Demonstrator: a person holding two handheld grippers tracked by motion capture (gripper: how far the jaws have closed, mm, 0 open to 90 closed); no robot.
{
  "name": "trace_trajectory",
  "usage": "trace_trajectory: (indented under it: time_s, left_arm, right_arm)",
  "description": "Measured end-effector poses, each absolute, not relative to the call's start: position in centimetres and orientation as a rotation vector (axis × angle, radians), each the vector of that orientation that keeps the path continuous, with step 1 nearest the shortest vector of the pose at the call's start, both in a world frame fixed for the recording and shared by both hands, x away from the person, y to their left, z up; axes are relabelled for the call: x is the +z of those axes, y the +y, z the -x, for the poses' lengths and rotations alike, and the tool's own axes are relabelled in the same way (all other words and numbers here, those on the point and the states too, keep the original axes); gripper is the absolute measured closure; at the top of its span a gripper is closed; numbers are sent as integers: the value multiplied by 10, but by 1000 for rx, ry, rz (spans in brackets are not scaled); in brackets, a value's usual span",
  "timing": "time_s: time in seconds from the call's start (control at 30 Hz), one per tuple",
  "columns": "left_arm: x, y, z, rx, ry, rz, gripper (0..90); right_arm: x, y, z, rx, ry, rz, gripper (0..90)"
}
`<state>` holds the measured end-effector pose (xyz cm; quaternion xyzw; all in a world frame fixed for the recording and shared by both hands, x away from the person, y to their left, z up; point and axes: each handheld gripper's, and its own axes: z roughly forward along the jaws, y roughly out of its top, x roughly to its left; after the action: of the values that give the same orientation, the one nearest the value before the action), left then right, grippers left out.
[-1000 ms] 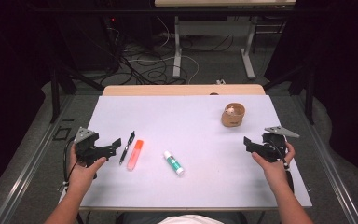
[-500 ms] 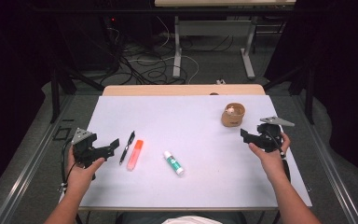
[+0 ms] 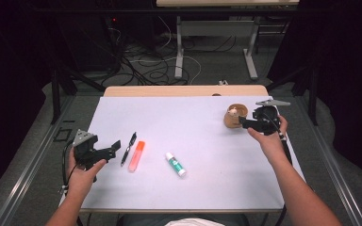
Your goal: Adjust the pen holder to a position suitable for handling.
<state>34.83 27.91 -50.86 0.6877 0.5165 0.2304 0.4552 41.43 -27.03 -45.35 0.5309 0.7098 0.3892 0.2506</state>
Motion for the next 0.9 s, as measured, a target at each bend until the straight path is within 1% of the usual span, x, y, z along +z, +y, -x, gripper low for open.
trace_trajectory:
  time_s: [0.13, 0.43, 0.53, 0.7, 0.83, 0.9]
  left_arm:
    - [-509, 279, -349, 566, 1277, -1699, 9]
    - [-509, 280, -348, 567, 1282, -1697, 10]
    - [-510, 280, -348, 567, 1285, -1698, 11]
    - [-510, 281, -348, 566, 1286, -1701, 13]
    - [-511, 281, -348, 564, 1292, -1697, 14]
    - [-511, 281, -347, 561, 1297, -1697, 13]
  right_arm:
    - [-450, -268, -425, 1045, 1941, -1436, 385]
    - [-445, -266, -456, 970, 1956, -1467, 441]
    - [-444, -265, -465, 963, 1964, -1453, 444]
    - [-445, -267, -477, 942, 1961, -1426, 453]
    - [-451, -272, -491, 899, 1972, -1486, 484]
    - [-453, -273, -494, 895, 1979, -1514, 484]
